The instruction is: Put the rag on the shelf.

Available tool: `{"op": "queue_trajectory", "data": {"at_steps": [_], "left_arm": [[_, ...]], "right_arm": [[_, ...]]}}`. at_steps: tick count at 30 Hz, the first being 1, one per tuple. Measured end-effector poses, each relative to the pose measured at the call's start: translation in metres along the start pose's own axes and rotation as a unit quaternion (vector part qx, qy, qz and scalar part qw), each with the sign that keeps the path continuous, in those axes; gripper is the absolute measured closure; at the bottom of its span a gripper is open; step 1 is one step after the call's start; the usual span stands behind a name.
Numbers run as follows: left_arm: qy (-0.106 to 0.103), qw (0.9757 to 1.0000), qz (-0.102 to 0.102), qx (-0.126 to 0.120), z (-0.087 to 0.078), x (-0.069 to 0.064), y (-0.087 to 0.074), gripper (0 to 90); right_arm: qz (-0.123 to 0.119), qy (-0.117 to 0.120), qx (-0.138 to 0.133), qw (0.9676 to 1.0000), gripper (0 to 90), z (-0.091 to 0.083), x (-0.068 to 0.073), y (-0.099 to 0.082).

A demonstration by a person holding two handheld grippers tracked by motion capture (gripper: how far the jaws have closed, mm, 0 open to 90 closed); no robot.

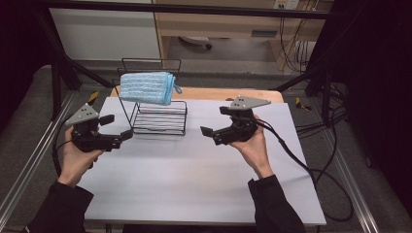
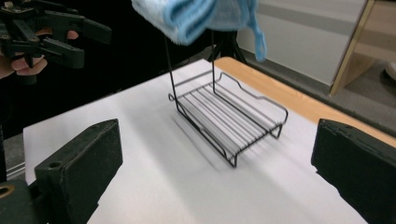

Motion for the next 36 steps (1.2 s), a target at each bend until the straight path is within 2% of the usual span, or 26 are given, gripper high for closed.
{"op": "queue_trajectory", "data": {"at_steps": [9, 12, 19, 23, 25, 34, 36], "left_arm": [[-0.014, 0.9995, 0.005, 0.028, 0.020, -0.012, -0.040, 9.2], [-0.022, 0.9992, -0.001, 0.034, 0.025, -0.015, -0.054, 9.2], [-0.025, 0.9982, 0.006, 0.055, 0.035, -0.017, -0.085, 9.7], [-0.031, 0.9967, 0.008, 0.075, 0.039, -0.018, -0.102, 9.7], [-0.029, 0.9960, 0.011, 0.083, 0.041, -0.018, -0.107, 9.7], [-0.035, 0.9950, 0.009, 0.093, 0.044, -0.019, -0.122, 9.9], [-0.034, 0.9945, 0.016, 0.098, 0.044, -0.020, -0.128, 9.9]], "right_arm": [[0.033, -0.009, 0.014, 0.9993, 1.5, -0.019, -0.017, -0.057], [0.044, -0.017, 0.019, 0.9987, 1.2, -0.025, -0.023, -0.075], [0.059, -0.025, 0.043, 0.9970, 0.4, -0.039, -0.034, -0.118], [0.074, -0.031, 0.046, 0.9956, 0.4, -0.050, -0.041, -0.141], [0.081, -0.035, 0.047, 0.9950, 0.4, -0.056, -0.044, -0.151], [0.092, -0.044, 0.065, 0.9927, 0.4, -0.077, -0.052, -0.192], [0.093, -0.048, 0.069, 0.9920, 0.4, -0.080, -0.053, -0.198]]}}
Point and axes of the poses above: each handheld gripper's, and its own axes: z roughly forward along the jaws, y roughly out of its top, x roughly to its left, the point moved 5 cm from there along z, roughly forward along the jaws, and after that the axes turned 4 degrees about y, right-handed, at the moved point
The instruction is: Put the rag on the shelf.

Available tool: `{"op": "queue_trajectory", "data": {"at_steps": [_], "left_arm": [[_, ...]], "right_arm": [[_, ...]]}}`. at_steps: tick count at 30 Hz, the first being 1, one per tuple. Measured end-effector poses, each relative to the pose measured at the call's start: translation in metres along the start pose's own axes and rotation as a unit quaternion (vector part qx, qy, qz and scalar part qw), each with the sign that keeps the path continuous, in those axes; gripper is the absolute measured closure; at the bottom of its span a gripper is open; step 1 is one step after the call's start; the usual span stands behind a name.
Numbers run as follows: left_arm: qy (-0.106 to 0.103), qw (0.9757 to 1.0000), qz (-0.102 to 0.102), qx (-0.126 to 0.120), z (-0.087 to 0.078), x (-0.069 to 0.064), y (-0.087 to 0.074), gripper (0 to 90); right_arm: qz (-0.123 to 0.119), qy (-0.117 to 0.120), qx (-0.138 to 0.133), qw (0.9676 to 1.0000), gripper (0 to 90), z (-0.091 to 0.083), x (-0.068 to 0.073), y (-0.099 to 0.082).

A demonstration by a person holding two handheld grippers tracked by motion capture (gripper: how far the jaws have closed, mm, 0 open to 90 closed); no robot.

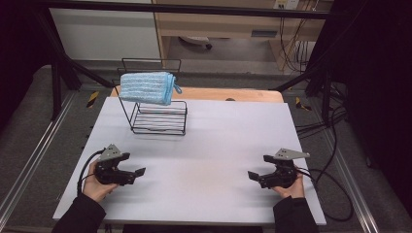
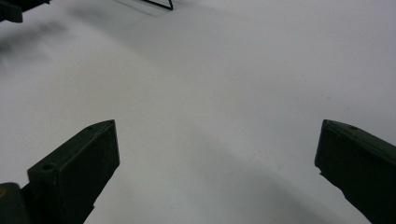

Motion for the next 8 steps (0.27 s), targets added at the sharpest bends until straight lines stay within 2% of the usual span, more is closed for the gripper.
{"op": "queue_trajectory", "data": {"at_steps": [4, 8], "left_arm": [[-0.004, 0.9999, 0.006, 0.008, 0.0013, -0.0026, -0.0090, 9.9], [-0.006, 1.0000, 0.002, 0.006, 0.0016, -0.0031, -0.0108, 9.9]], "right_arm": [[0.003, -0.006, 0.009, 0.9999, 0.4, -0.0006, -0.0025, -0.0081], [0.004, -0.008, 0.025, 0.9997, 0.3, 0.0022, -0.0024, -0.0124]]}}
Point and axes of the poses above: each handheld gripper's, and its own axes: z roughly forward along the jaws, y roughly out of its top, x roughly to its left, the point moved 5 cm from there along z, roughly forward along the jaws, and after that the axes turned 4 degrees about y, right-handed, at the moved point
